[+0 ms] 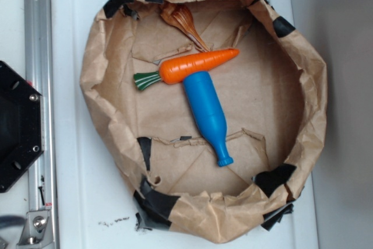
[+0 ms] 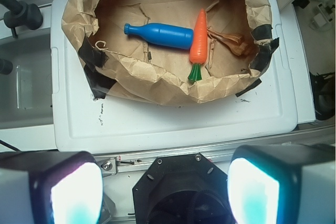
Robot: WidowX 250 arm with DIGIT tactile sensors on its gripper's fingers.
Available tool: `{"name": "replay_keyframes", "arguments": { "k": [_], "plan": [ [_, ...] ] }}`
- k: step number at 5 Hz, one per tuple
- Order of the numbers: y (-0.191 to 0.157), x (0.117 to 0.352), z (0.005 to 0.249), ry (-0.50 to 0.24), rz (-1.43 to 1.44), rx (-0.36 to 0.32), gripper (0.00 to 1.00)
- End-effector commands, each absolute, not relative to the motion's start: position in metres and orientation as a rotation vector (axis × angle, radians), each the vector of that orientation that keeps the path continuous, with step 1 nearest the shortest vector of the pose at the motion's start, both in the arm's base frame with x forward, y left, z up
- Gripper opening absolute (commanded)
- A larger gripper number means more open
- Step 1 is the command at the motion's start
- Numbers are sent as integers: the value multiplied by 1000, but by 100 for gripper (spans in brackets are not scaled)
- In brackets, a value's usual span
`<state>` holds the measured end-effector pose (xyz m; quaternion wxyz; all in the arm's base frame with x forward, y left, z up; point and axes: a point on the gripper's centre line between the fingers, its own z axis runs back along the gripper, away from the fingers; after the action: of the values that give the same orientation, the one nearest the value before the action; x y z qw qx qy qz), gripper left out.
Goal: Grab the blue bottle.
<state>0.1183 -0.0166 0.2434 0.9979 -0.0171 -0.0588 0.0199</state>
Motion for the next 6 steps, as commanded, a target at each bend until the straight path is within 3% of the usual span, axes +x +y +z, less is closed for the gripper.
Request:
{"name": "replay_keyframes", "arguments": {
  "k": [1,2,3,4,5,6],
  "plan": [
    [-17,118,243,-118,40,-34,100],
    [0,151,243,-115,-83,77,100],
    [22,202,218,-367,-326,-45,100],
    [27,253,188,-362,-363,-89,100],
    [33,286,145,-328,-366,-103,100],
    [23,303,92,-218,-493,-42,100]
  ]
}}
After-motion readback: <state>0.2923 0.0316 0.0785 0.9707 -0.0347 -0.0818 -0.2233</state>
